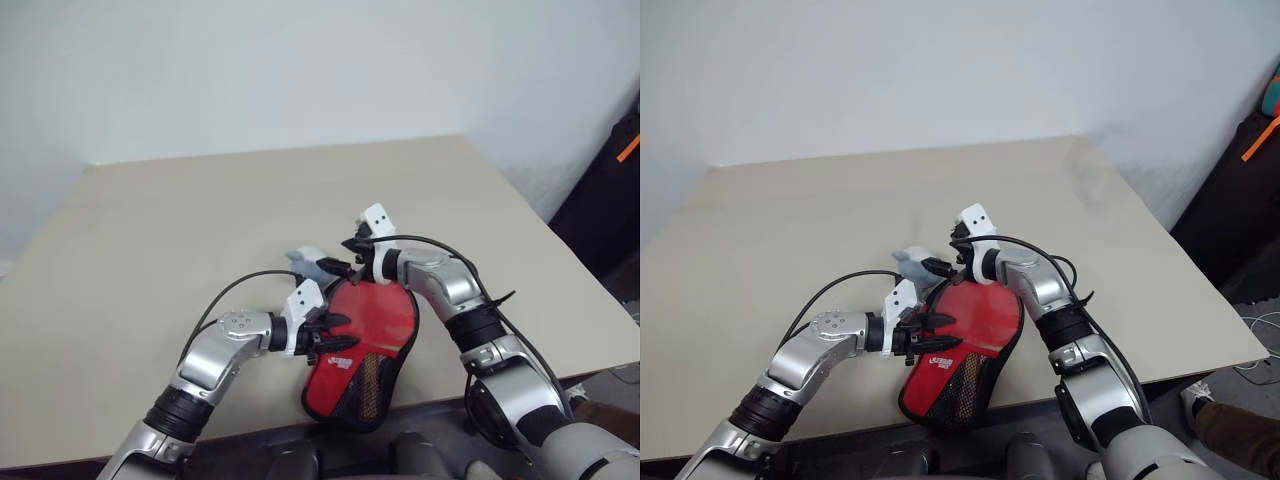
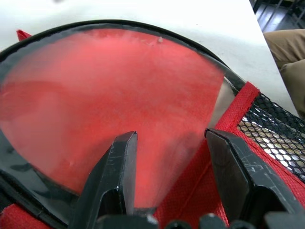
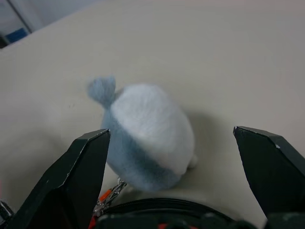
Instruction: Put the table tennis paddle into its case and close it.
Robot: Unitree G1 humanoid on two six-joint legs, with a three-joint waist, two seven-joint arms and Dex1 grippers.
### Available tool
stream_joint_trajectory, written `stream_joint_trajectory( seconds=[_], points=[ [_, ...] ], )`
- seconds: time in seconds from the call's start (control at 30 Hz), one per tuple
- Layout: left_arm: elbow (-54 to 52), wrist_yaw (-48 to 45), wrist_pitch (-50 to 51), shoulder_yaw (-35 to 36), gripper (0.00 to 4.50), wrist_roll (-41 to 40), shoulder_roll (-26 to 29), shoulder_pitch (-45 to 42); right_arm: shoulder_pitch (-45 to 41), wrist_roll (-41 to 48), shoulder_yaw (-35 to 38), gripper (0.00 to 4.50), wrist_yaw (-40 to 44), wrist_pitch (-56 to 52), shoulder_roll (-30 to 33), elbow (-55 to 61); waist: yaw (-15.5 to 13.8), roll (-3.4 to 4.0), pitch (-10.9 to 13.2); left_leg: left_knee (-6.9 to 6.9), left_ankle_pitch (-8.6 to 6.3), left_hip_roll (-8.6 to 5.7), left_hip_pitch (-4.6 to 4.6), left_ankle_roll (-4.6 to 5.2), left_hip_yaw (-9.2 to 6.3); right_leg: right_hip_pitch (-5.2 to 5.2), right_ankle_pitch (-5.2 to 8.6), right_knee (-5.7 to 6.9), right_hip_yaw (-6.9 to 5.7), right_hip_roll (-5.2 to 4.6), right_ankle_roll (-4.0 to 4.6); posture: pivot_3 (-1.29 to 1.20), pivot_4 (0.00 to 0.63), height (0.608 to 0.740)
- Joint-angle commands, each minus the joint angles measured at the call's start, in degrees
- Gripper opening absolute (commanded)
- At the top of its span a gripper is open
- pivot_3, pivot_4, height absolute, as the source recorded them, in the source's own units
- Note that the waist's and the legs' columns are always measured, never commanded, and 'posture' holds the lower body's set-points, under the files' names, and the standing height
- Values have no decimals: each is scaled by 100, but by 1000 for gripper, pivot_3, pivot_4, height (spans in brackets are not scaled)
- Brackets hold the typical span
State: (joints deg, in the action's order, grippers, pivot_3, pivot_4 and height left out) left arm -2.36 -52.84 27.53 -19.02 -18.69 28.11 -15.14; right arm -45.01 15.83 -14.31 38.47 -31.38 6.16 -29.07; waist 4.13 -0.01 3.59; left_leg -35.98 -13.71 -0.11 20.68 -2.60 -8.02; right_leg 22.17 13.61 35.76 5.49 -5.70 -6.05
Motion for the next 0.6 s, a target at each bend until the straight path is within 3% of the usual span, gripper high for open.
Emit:
stream_joint_trajectory(
  seconds=[0.03, 0.27, 0.4, 0.6],
  points=[
    [284, 184, 146, -121, 2347, 296, -39, 141, -328, -99, -17, 4500, 306, 142, -156, -279, 1, 2, -1, 0, 0, 0, 0, 0, -1, 0, 0, 0, 0, 0, 0, 0, 0, 740],
    [225, 319, 244, -124, 2347, 337, -108, 180, -486, -292, 31, 4500, 514, 180, -428, -786, 0, 10, -6, 0, 0, -2, -3, 0, -12, -4, 0, 2, -4, 3, 0, 0, 0, 740],
    [230, 376, 284, -98, 2382, 356, -120, 157, -481, -446, 94, 3606, 400, 394, -474, -836, 1, 13, -8, 0, 0, -1, -3, 0, -16, -5, 0, 3, -6, 6, 0, 0, 0, 740],
    [219, 431, 338, -95, 2382, 372, -153, 135, -397, -574, 198, 1408, 230, 496, -456, -791, 0, 16, -10, 0, 0, -1, -4, -1, -19, -7, 0, 4, -6, 8, 0, 0, 0, 740]
  ],
)
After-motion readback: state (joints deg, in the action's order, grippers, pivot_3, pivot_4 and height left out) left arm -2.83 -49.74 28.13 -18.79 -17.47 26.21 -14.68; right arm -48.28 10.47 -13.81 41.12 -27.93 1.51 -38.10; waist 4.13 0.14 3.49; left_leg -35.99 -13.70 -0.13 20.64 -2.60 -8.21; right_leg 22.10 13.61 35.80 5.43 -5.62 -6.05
